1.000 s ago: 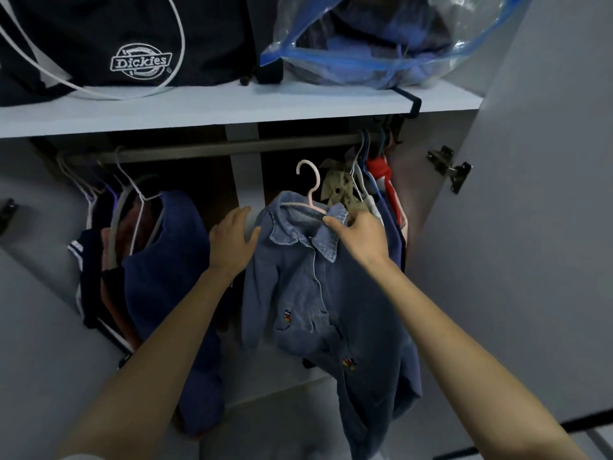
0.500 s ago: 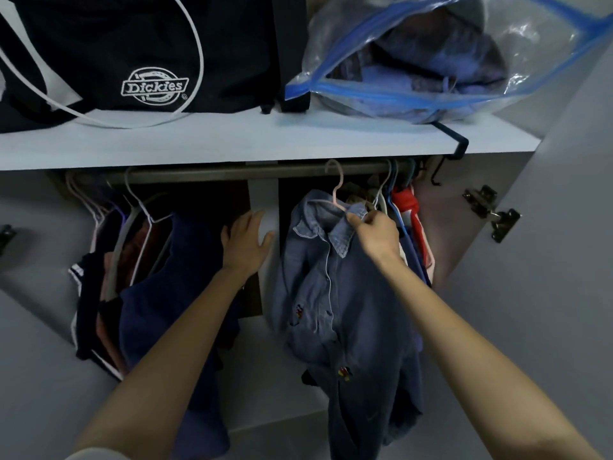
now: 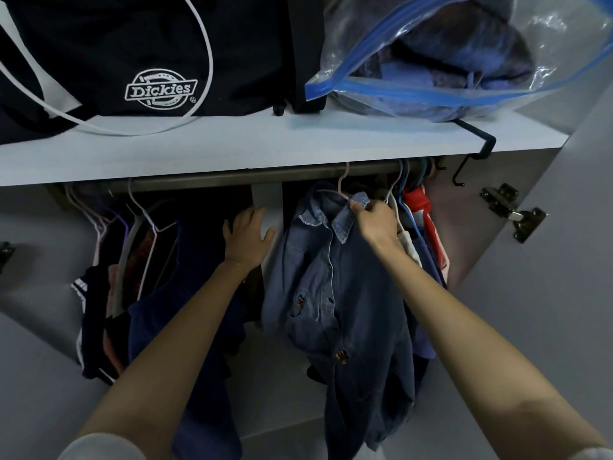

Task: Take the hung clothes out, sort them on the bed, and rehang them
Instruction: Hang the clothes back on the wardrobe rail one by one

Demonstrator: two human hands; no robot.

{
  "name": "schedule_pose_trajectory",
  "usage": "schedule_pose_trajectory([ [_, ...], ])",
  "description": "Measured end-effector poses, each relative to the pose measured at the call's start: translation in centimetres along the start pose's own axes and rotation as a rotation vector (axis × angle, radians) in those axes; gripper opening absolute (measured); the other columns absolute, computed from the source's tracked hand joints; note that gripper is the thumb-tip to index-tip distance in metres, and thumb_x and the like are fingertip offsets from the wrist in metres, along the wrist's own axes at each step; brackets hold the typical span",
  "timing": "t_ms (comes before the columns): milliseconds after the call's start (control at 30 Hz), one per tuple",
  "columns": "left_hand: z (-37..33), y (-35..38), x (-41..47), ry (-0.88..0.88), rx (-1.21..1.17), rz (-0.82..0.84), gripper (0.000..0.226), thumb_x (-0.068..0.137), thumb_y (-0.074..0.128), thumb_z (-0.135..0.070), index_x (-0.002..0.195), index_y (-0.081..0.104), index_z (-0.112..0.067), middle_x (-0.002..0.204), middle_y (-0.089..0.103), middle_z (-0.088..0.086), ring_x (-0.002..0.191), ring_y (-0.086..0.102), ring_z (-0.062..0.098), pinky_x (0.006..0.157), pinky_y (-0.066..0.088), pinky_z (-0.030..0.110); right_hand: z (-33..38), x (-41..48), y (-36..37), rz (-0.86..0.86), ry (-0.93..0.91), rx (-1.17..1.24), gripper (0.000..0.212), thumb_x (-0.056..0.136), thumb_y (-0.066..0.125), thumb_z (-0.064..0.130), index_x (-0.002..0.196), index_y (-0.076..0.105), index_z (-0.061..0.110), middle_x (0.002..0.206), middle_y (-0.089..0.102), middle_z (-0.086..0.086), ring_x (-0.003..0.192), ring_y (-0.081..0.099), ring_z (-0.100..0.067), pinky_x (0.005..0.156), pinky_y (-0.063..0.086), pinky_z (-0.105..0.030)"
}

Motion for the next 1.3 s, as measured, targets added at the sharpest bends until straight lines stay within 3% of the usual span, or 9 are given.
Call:
schedule_pose_trajectory([
  [100, 0.4, -0.2, 0.2, 0.008, 0.003, 0.005, 0.054, 0.102, 0.046, -0.039, 0.151, 0.035, -0.018, 0.157, 0.032, 0.012, 0.144, 0.027, 0.030, 0.117, 0.005, 0.059, 0.0, 0.2, 0.8, -0.018, 0.017, -0.016, 0.041, 0.094, 0.057, 0.040, 0.112, 0.066, 0.005, 0.114, 0.067, -0.020, 0.109, 0.060, -0.038, 0.088, 0.047, -0.039],
  [267, 0.9, -0.4, 0.3, 0.008, 0.006, 0.006, 0.056, 0.103, 0.045, -0.039, 0.153, 0.031, -0.019, 0.159, 0.029, 0.011, 0.145, 0.024, 0.030, 0.118, 0.003, 0.057, -0.3, 0.9, 1.7, -0.043, 0.033, -0.025, 0.044, 0.094, 0.057, 0.041, 0.110, 0.066, 0.001, 0.114, 0.067, -0.022, 0.110, 0.060, -0.039, 0.092, 0.047, -0.043],
  [633, 0.2, 0.5, 1.5, 0.050, -0.004, -0.009, 0.051, 0.104, 0.043, -0.033, 0.152, 0.033, -0.017, 0.158, 0.031, 0.012, 0.146, 0.025, 0.028, 0.120, 0.001, 0.054, -3.0, 2.1, 0.8, -0.078, 0.116, -0.073, 0.042, 0.096, 0.053, 0.038, 0.115, 0.064, 0.003, 0.117, 0.065, -0.022, 0.113, 0.059, -0.040, 0.090, 0.046, -0.040],
  [867, -0.7, 1.6, 2.5, 0.096, 0.000, -0.014, 0.050, 0.103, 0.046, -0.030, 0.150, 0.037, -0.017, 0.156, 0.036, 0.010, 0.144, 0.029, 0.028, 0.119, 0.004, 0.056, -5.0, 3.3, -1.3, -0.142, 0.153, -0.151, 0.044, 0.097, 0.052, 0.038, 0.099, 0.065, -0.004, 0.104, 0.067, -0.025, 0.098, 0.063, -0.041, 0.070, 0.038, -0.034],
  [1100, -1.3, 2.3, 2.7, 0.143, -0.016, 0.002, 0.050, 0.103, 0.047, -0.031, 0.150, 0.037, -0.018, 0.154, 0.039, 0.009, 0.144, 0.030, 0.031, 0.117, 0.006, 0.060, -5.8, 3.2, -2.6, -0.194, 0.168, -0.177, 0.042, 0.098, 0.052, 0.037, 0.110, 0.062, -0.002, 0.112, 0.065, -0.024, 0.107, 0.060, -0.042, 0.084, 0.046, -0.041],
  [1300, -1.0, 2.7, 2.5, 0.153, -0.022, 0.026, 0.052, 0.103, 0.047, -0.032, 0.151, 0.035, -0.020, 0.155, 0.038, 0.008, 0.145, 0.028, 0.029, 0.118, 0.005, 0.059, -5.5, 2.5, -2.6, -0.171, 0.158, -0.228, 0.042, 0.098, 0.052, 0.035, 0.120, 0.052, -0.001, 0.117, 0.063, -0.024, 0.109, 0.058, -0.043, 0.085, 0.045, -0.043],
])
Point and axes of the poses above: each hand's wrist, its own x-axis towards the middle knuckle, its own y-axis out of the palm, z = x × y, the point moved 6 cm from there along x, towards the middle knuckle
